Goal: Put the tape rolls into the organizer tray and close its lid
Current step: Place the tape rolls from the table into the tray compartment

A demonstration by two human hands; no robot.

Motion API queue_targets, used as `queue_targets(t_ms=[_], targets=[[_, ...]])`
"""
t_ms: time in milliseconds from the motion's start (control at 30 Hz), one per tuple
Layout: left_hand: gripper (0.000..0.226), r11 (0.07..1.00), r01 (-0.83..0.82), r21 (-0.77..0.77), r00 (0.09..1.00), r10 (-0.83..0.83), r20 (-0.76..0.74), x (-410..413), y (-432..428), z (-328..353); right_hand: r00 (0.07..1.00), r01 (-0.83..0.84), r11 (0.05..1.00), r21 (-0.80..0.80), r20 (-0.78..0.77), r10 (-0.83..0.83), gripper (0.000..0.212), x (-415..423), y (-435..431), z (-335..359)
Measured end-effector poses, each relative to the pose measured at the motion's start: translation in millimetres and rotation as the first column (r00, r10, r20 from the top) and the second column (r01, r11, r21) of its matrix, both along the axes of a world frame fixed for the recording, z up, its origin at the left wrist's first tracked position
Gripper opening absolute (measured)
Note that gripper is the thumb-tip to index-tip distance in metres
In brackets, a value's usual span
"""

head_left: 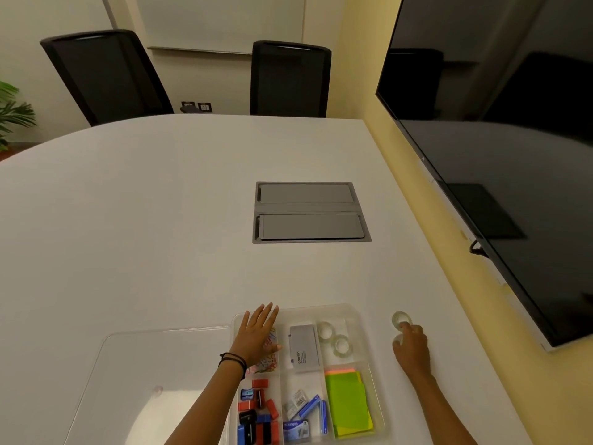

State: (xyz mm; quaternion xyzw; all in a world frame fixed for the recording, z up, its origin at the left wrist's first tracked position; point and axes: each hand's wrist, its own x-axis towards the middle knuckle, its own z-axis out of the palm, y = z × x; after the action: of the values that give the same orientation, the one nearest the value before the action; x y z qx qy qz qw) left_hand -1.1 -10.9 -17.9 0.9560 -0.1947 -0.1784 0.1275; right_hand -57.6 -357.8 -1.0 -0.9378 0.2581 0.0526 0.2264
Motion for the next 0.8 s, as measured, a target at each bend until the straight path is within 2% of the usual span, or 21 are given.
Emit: queue_targets(t_ms=[133,367,600,667,800], targets=[[0.084,1.0,0.0,-0.004,1.0,0.0,-0.002,-0.3,-0.5,-0.3,0.996,0.032,0.999,0.013,-0.088,-0.031,0.049,-11.6,-0.1,-6.7],[0.085,1.0,-0.007,-0.01,1.0,0.007,-0.01,-0.5,0.1,-2.7,0.996,-0.008,1.0,0.007,-0.091,0.008,0.046,-17.3,1.8,-9.2],[0.085,1.0,-0.015,-0.006,1.0,0.015,-0.009,-1.2,0.4,-3.6,0.992,-0.063,0.994,-0.091,-0.114,0.053,0.046,-21.6,5.0,-13.0],[0.086,1.0,-0.016,-0.007,1.0,0.016,-0.007,-1.2,0.4,-4.0,0.995,-0.045,0.997,-0.055,-0.096,0.039,0.048,-20.4,6.0,-11.8],[0.086,1.0,-0.017,-0.007,1.0,0.017,-0.004,-1.4,1.2,-5.7,0.998,0.048,0.985,0.164,0.037,-0.055,0.049,-5.3,14.8,1.5]])
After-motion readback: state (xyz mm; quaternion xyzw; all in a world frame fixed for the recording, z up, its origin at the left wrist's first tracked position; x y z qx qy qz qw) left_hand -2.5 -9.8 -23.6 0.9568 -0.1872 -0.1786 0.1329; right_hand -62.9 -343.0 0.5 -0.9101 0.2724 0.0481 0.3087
